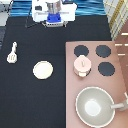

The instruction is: Take the lid off the pot, put the pot on the plate, and use the tool to push the pot to the front of the table.

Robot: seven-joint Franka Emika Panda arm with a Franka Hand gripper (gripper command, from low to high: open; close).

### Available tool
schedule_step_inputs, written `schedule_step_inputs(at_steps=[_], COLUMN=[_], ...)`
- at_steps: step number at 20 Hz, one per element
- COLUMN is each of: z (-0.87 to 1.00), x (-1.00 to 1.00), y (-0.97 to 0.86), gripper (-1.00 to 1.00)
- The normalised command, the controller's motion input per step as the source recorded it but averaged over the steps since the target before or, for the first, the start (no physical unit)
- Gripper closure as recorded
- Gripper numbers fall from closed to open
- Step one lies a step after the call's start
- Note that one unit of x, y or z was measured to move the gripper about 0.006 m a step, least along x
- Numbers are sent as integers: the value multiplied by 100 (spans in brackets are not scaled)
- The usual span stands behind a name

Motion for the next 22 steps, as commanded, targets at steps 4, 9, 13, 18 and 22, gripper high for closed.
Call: schedule_step_inputs(at_steps=[4,9,13,18,22], z=[27,65,77,73,59], x=[38,85,100,99,86], y=[15,34,36,40,54], gripper=[-100,-100,-100,-100,-100])
